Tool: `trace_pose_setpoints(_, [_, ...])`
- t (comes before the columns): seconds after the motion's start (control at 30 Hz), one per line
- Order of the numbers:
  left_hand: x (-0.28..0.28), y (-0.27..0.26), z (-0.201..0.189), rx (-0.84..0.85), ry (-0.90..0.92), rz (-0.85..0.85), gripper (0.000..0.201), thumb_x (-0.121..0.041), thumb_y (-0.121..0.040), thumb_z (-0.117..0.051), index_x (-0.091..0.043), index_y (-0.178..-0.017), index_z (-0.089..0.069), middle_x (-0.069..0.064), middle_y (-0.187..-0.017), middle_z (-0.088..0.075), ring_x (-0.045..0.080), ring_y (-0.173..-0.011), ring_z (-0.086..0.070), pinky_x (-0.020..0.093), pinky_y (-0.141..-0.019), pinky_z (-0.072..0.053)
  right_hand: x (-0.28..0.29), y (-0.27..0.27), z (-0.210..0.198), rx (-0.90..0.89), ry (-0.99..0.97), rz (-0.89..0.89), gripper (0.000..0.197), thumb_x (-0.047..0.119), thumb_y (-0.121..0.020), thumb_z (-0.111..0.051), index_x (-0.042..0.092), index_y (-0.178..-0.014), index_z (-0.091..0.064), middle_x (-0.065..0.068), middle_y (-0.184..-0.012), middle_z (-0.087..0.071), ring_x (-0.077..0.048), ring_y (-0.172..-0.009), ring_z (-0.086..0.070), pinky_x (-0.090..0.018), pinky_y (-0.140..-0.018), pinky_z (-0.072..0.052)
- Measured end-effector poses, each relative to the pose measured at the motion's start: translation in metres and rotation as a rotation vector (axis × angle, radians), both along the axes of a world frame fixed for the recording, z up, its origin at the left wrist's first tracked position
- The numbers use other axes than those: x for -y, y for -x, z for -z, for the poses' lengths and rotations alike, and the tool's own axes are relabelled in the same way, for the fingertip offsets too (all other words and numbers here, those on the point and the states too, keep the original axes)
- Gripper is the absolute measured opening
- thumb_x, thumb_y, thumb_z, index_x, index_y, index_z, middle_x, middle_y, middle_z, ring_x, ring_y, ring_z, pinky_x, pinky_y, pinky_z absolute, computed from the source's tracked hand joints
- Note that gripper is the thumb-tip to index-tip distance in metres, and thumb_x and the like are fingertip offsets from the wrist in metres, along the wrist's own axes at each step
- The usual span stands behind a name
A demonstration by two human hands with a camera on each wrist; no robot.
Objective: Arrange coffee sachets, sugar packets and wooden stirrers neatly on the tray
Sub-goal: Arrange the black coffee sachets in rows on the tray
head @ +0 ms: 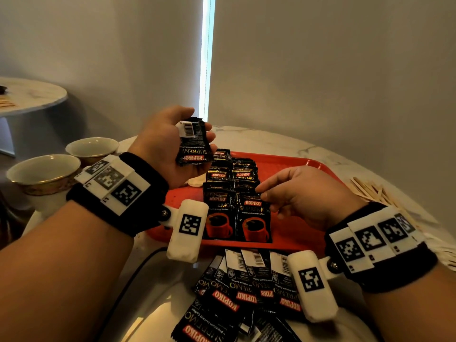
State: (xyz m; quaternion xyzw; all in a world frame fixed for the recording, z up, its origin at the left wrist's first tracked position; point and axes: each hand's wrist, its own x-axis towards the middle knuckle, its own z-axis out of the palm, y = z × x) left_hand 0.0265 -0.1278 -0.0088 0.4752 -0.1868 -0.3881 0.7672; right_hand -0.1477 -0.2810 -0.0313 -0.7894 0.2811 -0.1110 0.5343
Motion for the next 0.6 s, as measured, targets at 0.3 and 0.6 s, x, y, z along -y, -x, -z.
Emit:
trace_pose_setpoints(0.3, [-0.001, -0.0015, 0.0015, -0.033, 0.025, 0.022, 0.038, -0.034, -0.093, -0.041, -0.008, -0.113, -0.061, 0.006, -0.084, -0.064, 0.02, -0.067, -0.062, 0.029, -0.061, -0.055, -0.0003, 0.001, 0.0, -0.035, 0.045, -0.005, 0.014, -0.002, -0.087, -0.069, 0.008, -0.092, -0.077, -0.008, -0.075, -0.073, -0.013, -0.057, -0.062, -0.026, -0.049, -0.05])
trace_pose_setpoints(0.6, [0.0, 0.002, 0.0034, 0.002, -0.009, 0.023, 0.042, -0.027, -0.094, -0.033, -0.007, -0.115, -0.063, 0.009, -0.089, -0.067, 0.024, -0.075, -0.065, 0.034, -0.068, -0.053, 0.0018, 0.0002, 0.0015, 0.014, 0.131, 0.014, 0.013, 0.008, -0.086, -0.074, 0.019, -0.083, -0.08, 0.001, -0.072, -0.073, -0.015, -0.064, -0.057, -0.03, -0.052, -0.043])
